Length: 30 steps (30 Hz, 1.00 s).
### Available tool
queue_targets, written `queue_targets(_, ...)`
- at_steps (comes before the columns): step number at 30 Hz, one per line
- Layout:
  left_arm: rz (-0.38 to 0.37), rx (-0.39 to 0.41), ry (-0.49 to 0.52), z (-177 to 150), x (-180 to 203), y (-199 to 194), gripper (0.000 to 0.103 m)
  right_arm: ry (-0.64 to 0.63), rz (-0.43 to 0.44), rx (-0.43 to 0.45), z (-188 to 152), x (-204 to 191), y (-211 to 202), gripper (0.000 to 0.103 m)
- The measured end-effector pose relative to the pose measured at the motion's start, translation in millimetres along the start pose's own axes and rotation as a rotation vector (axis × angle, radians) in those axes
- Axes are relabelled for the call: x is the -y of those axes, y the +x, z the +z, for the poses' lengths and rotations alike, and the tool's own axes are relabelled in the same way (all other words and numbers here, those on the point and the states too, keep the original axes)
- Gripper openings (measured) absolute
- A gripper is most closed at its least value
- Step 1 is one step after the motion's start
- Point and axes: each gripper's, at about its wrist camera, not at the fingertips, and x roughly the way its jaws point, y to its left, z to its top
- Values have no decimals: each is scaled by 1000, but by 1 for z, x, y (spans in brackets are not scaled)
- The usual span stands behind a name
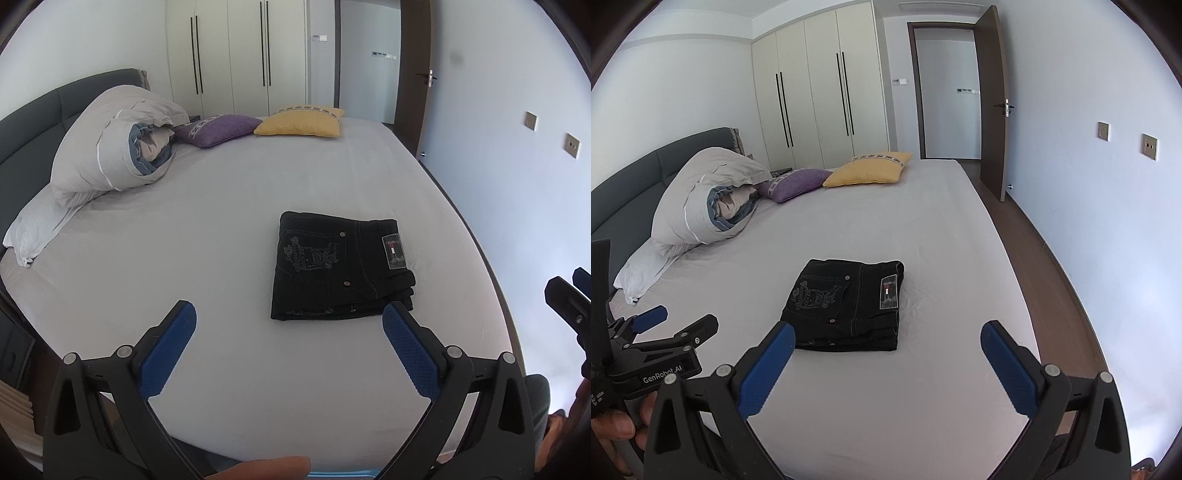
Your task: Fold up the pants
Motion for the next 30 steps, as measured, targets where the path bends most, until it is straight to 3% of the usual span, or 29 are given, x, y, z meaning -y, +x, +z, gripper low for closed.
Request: queue_targets(30,-18,-50,-1,-7,4,22,103,-29,5,-43,0,-7,16,103)
